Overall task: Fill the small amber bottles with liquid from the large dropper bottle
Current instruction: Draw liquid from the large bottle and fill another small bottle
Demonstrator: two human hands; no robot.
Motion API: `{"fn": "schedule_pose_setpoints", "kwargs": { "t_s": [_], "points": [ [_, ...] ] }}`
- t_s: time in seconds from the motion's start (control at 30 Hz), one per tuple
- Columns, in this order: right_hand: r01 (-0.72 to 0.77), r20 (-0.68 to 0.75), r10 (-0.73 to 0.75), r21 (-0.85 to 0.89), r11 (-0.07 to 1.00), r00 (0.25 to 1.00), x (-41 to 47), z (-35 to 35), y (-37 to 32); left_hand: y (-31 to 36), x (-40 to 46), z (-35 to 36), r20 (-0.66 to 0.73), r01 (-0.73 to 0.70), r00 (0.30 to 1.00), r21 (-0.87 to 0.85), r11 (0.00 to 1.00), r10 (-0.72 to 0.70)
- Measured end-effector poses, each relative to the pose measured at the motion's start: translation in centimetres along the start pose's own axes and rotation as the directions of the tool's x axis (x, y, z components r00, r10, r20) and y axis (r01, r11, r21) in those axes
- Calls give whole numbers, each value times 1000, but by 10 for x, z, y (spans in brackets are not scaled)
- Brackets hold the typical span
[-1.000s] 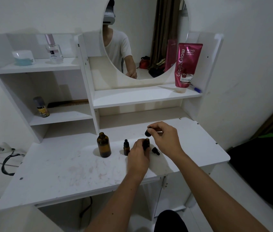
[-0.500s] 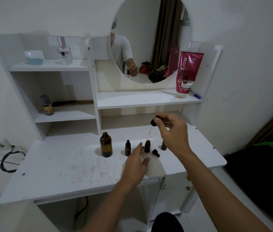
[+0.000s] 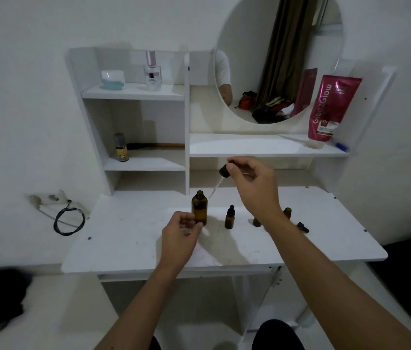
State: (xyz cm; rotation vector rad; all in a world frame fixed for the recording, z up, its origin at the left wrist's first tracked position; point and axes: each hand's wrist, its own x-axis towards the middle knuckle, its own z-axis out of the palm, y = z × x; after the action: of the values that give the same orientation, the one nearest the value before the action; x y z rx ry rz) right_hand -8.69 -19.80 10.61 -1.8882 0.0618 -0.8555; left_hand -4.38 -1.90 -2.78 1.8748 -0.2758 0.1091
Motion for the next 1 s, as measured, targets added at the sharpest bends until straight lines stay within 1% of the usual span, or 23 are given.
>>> {"fn": "schedule_pose_setpoints", "kwargs": {
  "t_s": [0.07, 0.13, 0.33, 0.5, 0.6, 0.8, 1.0],
  "points": [
    [4, 1, -4, 16, 1000, 1000, 3, 8, -2, -4, 5, -1, -46, 26, 999, -4, 1000, -26],
    [13, -2, -13, 23, 1000, 1000, 7, 14, -3, -4, 10, 3, -61, 45, 997, 4, 999, -44],
    [33, -1, -33, 13, 999, 999, 13, 22, 0, -5, 21, 13, 8, 65, 998, -11, 998, -65],
    [6, 42, -6, 2, 1000, 999, 13, 30, 7, -6, 22, 13, -1, 52, 999, -10, 999, -52],
    [6, 88, -2, -43, 999, 996, 12, 38, 12, -7, 22, 14, 1, 54, 999, -1, 999, -54],
    [12, 238, 37, -203, 979, 970, 6, 53, 28, -11, 22, 15, -5, 36, 999, 25, 999, -36],
    [-27, 250, 86, -231, 973, 964, -4, 60, 42, -11, 19, 15, -7, 20, 1000, 63, 998, -19]
  ]
}}
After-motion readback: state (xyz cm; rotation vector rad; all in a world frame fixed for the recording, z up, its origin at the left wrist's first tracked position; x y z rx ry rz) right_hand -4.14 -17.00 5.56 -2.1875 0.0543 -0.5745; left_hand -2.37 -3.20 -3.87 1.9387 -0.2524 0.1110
